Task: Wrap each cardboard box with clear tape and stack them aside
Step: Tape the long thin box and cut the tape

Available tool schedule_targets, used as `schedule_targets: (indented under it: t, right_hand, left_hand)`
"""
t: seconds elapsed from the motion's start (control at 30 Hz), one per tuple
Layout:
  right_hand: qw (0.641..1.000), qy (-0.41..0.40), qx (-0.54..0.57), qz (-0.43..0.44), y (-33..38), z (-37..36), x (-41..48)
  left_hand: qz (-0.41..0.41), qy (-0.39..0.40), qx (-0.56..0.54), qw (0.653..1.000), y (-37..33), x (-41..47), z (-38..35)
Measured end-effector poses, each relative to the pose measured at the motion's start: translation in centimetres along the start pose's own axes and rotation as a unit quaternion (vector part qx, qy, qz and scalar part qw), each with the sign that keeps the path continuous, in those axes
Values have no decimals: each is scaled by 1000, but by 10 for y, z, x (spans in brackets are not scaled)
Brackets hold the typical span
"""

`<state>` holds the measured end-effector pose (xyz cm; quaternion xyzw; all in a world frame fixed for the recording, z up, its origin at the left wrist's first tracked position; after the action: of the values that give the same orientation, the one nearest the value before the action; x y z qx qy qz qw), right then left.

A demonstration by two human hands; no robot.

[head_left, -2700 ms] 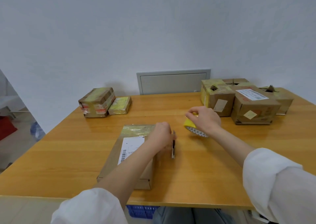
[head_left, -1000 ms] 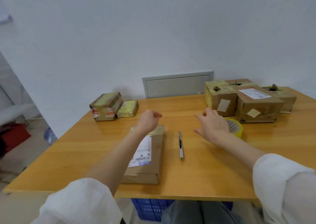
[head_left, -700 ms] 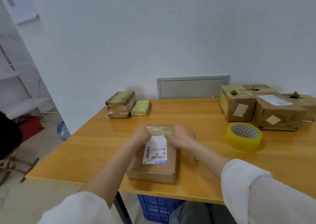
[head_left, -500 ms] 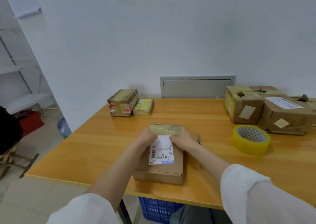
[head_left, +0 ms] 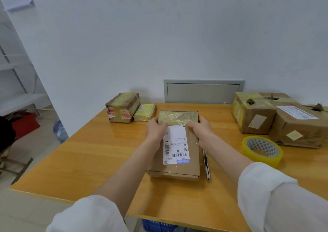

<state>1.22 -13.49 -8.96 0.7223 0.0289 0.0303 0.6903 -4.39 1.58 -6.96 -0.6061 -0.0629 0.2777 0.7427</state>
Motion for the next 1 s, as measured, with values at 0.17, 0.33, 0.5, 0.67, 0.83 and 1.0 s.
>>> schedule_targets:
  t: [0.17,0.33,0.5,0.67,0.83,1.0]
  right_hand:
    - [998,0,63,-28,11,13,9]
    - [994,-36,103,-33,17,26,25]
    - [986,-83,143,-13,35,39,40]
    - [998,51,15,-33,32,23,28]
    - [992,106,-41,-56,10,1,23]
    - [999,19,-32,-31,5,-19,58]
  left_hand:
    - [-21,6,-33,999,-4,6,-9]
    - [-8,76,19,997,-14,10,-8]
    - [31,132,66,989,-15,4,-9]
    - [46,57,-6,997,-19,30,2]
    - [65,-11,-10,998,-29,58,14]
    - [7,-30,142,989,-40,80,16]
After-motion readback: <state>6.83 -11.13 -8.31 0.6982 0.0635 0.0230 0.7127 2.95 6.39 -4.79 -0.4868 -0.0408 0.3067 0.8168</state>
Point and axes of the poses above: each hand's wrist, its own x-axis towards the middle knuckle, its own z-axis out of the back of the hand, y = z × x, the point moved 4 cm from there along x, towards the middle knuckle, and after that the axes turned 9 degrees about z, right-handed, at the moved point
